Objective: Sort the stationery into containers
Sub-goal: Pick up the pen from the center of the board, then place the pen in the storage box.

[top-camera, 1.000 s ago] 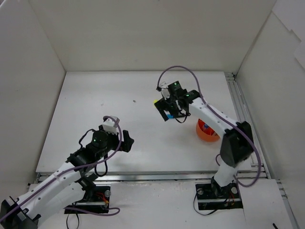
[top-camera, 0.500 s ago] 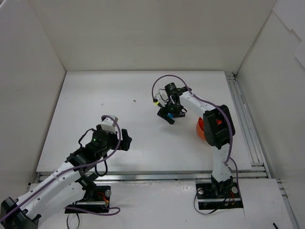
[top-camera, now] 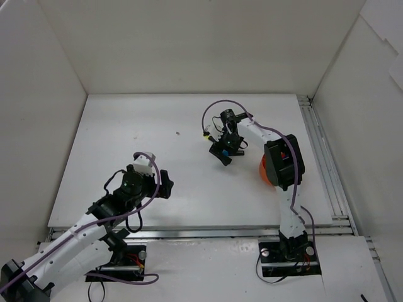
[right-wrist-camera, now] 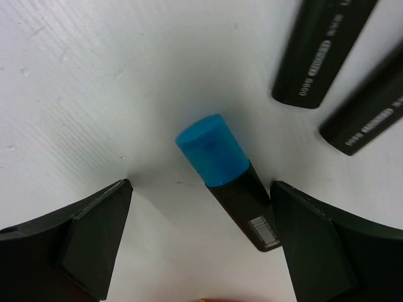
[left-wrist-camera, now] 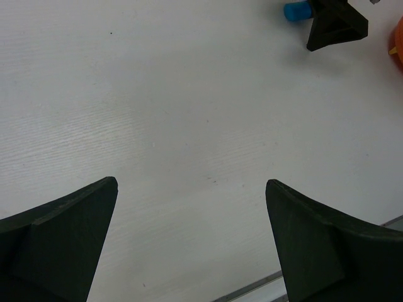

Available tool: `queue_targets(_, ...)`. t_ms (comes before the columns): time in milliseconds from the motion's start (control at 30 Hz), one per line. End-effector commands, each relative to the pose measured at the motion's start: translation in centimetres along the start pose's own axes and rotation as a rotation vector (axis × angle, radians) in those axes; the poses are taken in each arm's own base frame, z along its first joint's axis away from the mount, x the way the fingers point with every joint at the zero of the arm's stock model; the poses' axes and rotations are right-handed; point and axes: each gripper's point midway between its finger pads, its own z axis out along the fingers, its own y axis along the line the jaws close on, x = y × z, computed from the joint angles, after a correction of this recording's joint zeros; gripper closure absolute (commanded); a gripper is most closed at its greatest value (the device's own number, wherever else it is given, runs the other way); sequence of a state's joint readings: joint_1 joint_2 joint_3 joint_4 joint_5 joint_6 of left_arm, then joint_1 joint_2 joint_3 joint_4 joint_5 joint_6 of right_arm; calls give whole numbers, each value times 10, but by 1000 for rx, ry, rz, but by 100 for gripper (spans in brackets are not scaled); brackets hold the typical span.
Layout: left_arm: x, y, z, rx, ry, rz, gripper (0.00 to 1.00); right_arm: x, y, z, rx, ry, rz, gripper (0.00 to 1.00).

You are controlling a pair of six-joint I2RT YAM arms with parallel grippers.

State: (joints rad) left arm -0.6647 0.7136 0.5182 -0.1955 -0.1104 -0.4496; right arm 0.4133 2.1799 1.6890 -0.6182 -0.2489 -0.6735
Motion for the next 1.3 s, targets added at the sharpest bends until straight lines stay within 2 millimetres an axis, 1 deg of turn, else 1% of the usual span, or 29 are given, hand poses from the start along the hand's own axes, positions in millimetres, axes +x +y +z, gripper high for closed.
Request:
queue_targets(0, -33, -6, -4, 4, -84, -14, 0, -6, 19, -5, -88, -13, 6, 12)
queue_targets(133, -34, -6, -3, 6, -89, -15, 0, -12, 31, 0, -108, -18, -7, 21)
queue_targets(233, -34, -7, -2, 7, -88, -21, 0, -22, 35, 6, -64, 8, 9, 34)
queue_targets(333, -32, -6, -2, 3, -77, -25, 0, -36, 34, 3, 15, -8, 30, 69)
queue_targets(367, -31, -6, -3, -1, -75, -27, 0, -32, 33, 4, 50, 0, 57, 80)
queue_targets(400, -30, -5, -4, -2, -73, -28, 0, -41, 28, 2, 88, -43, 66, 84)
queue_targets(433, -30, -4, -4, -9, -72, -28, 0, -47, 26, -14, 120, -87, 76, 89)
queue_targets(467, -30, -3, -6, -7, -75, -30, 0, -49, 24, -14, 143, -124, 109, 95)
queue_targets(500, -28, -1, -7, -12, -75, -30, 0, -58, 26, -40, 179, -217, 141, 100)
queue_targets(533, -29, -2, -8, -10, -81, -31, 0, -64, 26, -54, 194, -250, 136, 100)
queue_targets(567, -29, -2, -9, -7, -83, -33, 0, -60, 32, -59, 190, -270, 162, 100)
queue_targets(600, -32, -3, -10, 2, -95, -31, 0, -69, 33, -71, 205, -331, 157, 100)
queue_targets(633, -32, -5, -10, 9, -97, -29, 0, -81, 35, -104, 238, -427, 150, 100)
queue_targets(667, -31, -6, -9, 20, -95, -27, 0, -75, 42, -109, 247, -450, 174, 100)
queue_targets(700, -34, -8, -8, 25, -104, -26, 0, -88, 39, -128, 283, -545, 174, 100)
queue_targets(733, -34, -9, -7, 31, -102, -21, 0, -93, 41, -165, 326, -651, 186, 100)
queue_targets(767, -32, -12, -6, 47, -94, -22, 0, -92, 42, -179, 346, -708, 231, 100)
queue_targets(800, -32, -13, -4, 51, -92, -18, 0, -79, 40, -178, 386, -712, 272, 100)
queue_targets(833, -30, -15, -1, 59, -83, -14, 0, -80, 32, -214, 457, -834, 314, 100)
queue_targets(867, -31, -17, 0, 67, -83, -12, 0, -76, 29, -229, 487, -892, 391, 100)
queue_targets(900, -31, -18, 3, 66, -75, -8, 0, -56, 13, -232, 606, -902, 481, 100)
queue_targets(933, -29, -19, 4, 72, -67, 3, 0, -42, 8, -257, 676, -959, 537, 100)
queue_targets(967, -30, -20, 5, 75, -62, 5, 0, -29, 1, -266, 725, -982, 599, 100)
queue_targets(1000, -32, -22, 7, 76, -53, 11, 0, -6, -8, -267, 809, -955, 672, 100)
queue_targets(1033, -31, -23, 8, 81, -43, 19, 0, 15, -16, -285, 862, -991, 765, 100)
queue_targets(1100, -32, -28, 12, 101, -29, 44, 0, 61, -30, -296, 1006, -960, 944, 100)
queue_targets(1133, -33, -26, 15, 94, -26, 45, 0, 78, -29, -309, 1056, -984, 1000, 100)
queue_targets(1200, -31, -25, 19, 84, -12, 52, 0, 118, -33, -312, 1146, -956, 1118, 100)
queue_targets(1267, -28, -26, 22, 85, -2, 51, 0, 144, -28, -318, 1186, -983, 1188, 100)
